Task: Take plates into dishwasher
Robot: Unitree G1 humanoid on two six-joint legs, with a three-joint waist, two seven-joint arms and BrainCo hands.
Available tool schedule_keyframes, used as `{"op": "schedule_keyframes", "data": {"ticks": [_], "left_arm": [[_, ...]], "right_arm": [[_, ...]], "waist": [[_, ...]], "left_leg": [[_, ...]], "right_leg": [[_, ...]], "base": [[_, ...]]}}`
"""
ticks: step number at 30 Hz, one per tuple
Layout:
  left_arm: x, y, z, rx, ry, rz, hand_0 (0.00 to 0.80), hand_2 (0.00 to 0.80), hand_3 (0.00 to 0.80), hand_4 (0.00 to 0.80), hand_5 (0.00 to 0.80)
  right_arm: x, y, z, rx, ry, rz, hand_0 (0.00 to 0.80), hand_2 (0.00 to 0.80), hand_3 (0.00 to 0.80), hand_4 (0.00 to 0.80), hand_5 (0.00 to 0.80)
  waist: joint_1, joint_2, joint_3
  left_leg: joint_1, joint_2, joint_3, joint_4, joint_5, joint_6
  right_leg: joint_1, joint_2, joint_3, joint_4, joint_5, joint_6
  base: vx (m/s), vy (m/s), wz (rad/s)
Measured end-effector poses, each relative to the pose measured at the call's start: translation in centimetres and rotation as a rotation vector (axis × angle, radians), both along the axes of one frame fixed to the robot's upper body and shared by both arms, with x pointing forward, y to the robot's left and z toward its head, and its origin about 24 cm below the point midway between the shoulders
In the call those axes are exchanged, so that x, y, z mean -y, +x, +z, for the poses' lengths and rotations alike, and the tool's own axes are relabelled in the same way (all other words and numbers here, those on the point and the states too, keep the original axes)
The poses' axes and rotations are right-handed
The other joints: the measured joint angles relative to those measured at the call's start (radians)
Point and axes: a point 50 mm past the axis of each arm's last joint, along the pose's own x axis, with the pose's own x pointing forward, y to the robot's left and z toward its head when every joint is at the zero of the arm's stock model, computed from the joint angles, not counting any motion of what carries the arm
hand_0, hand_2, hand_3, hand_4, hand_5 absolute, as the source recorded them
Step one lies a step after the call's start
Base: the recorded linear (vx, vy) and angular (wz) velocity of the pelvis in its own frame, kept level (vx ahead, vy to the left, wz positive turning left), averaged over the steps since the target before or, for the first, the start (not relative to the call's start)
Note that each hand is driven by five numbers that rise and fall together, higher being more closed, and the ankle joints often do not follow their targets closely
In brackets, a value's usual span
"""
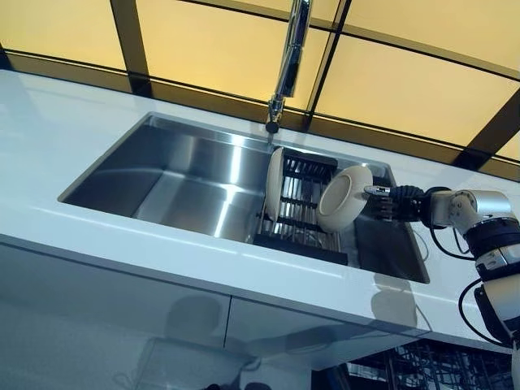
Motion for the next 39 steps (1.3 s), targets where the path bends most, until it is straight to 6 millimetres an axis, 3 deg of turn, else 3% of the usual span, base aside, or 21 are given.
{"op": "schedule_keyframes", "data": {"ticks": [18, 28, 39], "left_arm": [[0.1, -0.2, -0.1, -0.008, -0.004, -0.005, 0.000, 0.000, 0.000, 0.000, 0.000], [0.1, -0.1, 0.0, 0.011, -0.014, 0.024, 0.000, 0.000, 0.000, 0.000, 0.000], [0.2, 0.0, 0.0, 0.025, -0.014, 0.018, 0.000, 0.000, 0.000, 0.000, 0.000]], "right_arm": [[0.3, 0.0, -0.4, -0.027, -0.018, -0.011, 0.000, 0.000, 0.000, 0.000, 0.000], [0.4, 0.0, -0.4, -0.027, -0.032, -0.047, 0.000, 0.000, 0.000, 0.000, 0.000], [0.1, 0.4, 0.9, 0.021, -0.033, -0.062, 0.000, 0.000, 0.000, 0.000, 0.000]], "waist": [[0.003, 0.000, 0.000], [0.028, 0.002, 0.001], [0.050, 0.004, 0.002]], "left_leg": [[0.004, 0.000, -0.003, 0.001, 0.000, -0.001], [-0.004, -0.002, -0.018, 0.001, 0.001, -0.002], [-0.017, -0.003, -0.033, 0.001, 0.005, -0.004]], "right_leg": [[0.006, 0.000, -0.001, 0.000, -0.002, -0.001], [0.004, 0.000, -0.013, 0.000, -0.005, -0.002], [-0.003, 0.001, -0.029, 0.000, -0.008, -0.003]], "base": [[0.006, 0.000, 0.00], [-0.003, 0.004, 0.04], [0.001, 0.004, 0.04]]}}
